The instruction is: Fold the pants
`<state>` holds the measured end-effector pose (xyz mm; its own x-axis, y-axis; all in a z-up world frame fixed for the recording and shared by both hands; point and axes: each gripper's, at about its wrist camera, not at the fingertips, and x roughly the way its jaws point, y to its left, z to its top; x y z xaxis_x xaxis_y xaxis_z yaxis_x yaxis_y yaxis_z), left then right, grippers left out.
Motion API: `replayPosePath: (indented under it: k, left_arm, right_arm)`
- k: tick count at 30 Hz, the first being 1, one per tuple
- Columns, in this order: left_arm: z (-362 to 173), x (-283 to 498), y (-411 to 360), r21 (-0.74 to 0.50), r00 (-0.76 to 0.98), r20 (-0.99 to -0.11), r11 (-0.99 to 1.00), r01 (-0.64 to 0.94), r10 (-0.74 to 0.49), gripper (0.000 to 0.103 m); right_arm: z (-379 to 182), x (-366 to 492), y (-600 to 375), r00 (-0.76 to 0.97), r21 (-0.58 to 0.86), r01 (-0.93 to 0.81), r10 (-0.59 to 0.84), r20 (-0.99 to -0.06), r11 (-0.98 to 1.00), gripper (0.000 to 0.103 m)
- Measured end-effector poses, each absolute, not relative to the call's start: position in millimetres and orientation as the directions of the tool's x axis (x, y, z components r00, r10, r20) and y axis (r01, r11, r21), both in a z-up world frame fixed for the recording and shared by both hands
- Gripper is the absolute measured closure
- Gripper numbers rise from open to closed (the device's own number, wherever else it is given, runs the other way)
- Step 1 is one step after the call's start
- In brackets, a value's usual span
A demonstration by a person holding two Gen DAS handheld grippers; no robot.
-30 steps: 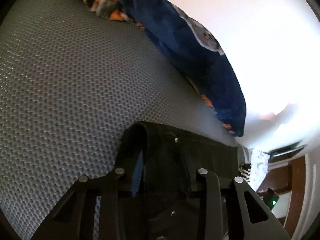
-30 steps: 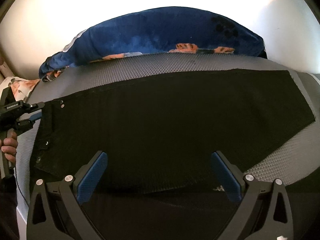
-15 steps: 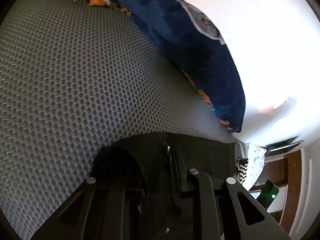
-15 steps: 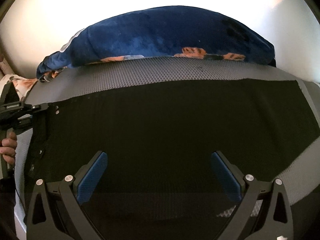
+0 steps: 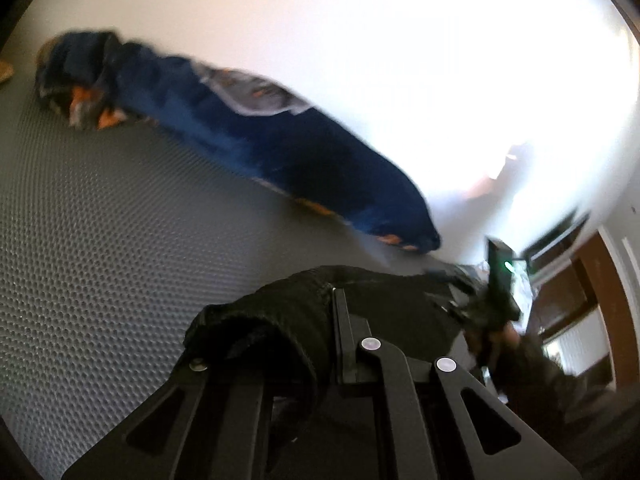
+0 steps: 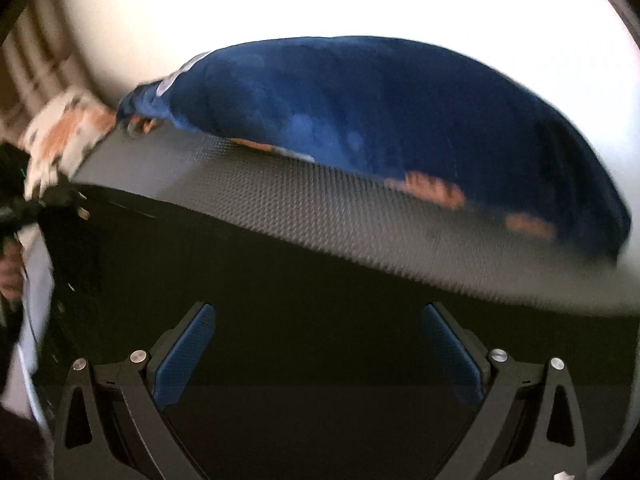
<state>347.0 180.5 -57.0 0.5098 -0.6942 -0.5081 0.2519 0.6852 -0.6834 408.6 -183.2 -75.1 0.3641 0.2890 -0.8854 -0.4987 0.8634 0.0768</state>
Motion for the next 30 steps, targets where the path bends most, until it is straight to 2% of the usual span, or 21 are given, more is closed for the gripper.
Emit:
replayPosePath:
  k: [2, 6, 8, 9, 12, 13, 15, 17, 19, 21, 22, 24, 29, 30]
  left_arm:
    - [-49, 338, 176, -0.678, 0.511, -0.495, 0.680, 0.279, -0.703, 0.095]
    - [-38, 320, 181, -0.675, 0.510, -0.474, 0.668, 0.313, -0.718, 0.095]
    - [-35, 315, 180, -0.670, 0.509, -0.471, 0.668, 0.324, -0.720, 0.095]
    - [-33, 312, 179, -0.666, 0.506, -0.471, 0.667, 0.333, -0.723, 0.095]
    - [-29, 305, 194, -0.659, 0.504, -0.467, 0.666, 0.351, -0.727, 0.095]
    - [-27, 306, 199, -0.661, 0.503, -0.465, 0.664, 0.351, -0.729, 0.095]
    - [-23, 304, 203, -0.657, 0.501, -0.468, 0.666, 0.353, -0.728, 0.095]
    - [-23, 303, 207, -0.653, 0.501, -0.476, 0.672, 0.348, -0.723, 0.095]
    - [-24, 302, 212, -0.652, 0.500, -0.483, 0.677, 0.342, -0.719, 0.095]
    - [-22, 299, 212, -0.648, 0.496, -0.491, 0.681, 0.341, -0.716, 0.095]
    - [-22, 298, 211, -0.645, 0.496, -0.494, 0.684, 0.342, -0.714, 0.095]
    - [-20, 298, 211, -0.644, 0.494, -0.495, 0.684, 0.343, -0.714, 0.095]
    - [-19, 297, 215, -0.649, 0.504, -0.497, 0.688, 0.324, -0.707, 0.095]
    - [-19, 298, 215, -0.648, 0.504, -0.501, 0.691, 0.320, -0.704, 0.095]
  right_arm:
    - [-75, 422, -178, 0.328, 0.055, -0.576, 0.292, -0.898, 0.816, 0.002]
    - [-82, 442, -164, 0.212, 0.061, -0.697, 0.287, -0.934, 0.714, 0.012]
    - [-88, 445, -155, 0.148, 0.071, -0.760, 0.279, -0.949, 0.646, 0.012]
    - [-92, 447, -151, 0.107, 0.086, -0.785, 0.271, -0.957, 0.614, 0.012]
    - [-100, 451, -142, -0.033, 0.171, -0.838, 0.263, -0.964, 0.518, 0.024]
    - [-103, 453, -140, -0.078, 0.197, -0.846, 0.250, -0.965, 0.496, 0.025]
    - [-107, 457, -139, -0.098, 0.187, -0.866, 0.209, -0.973, 0.463, 0.027]
    - [-109, 464, -142, -0.124, 0.207, -0.867, 0.206, -0.971, 0.454, 0.034]
    - [-111, 470, -145, -0.137, 0.217, -0.863, 0.203, -0.970, 0.457, 0.047]
    - [-113, 476, -152, -0.145, 0.225, -0.858, 0.202, -0.969, 0.462, 0.052]
    - [-114, 477, -155, -0.148, 0.227, -0.856, 0.200, -0.969, 0.464, 0.061]
    - [-115, 478, -158, -0.141, 0.216, -0.857, 0.191, -0.971, 0.467, 0.069]
    - [-119, 472, -179, -0.110, 0.175, -0.842, 0.155, -0.982, 0.510, 0.069]
    - [-120, 469, -181, -0.094, 0.158, -0.844, 0.148, -0.984, 0.513, 0.072]
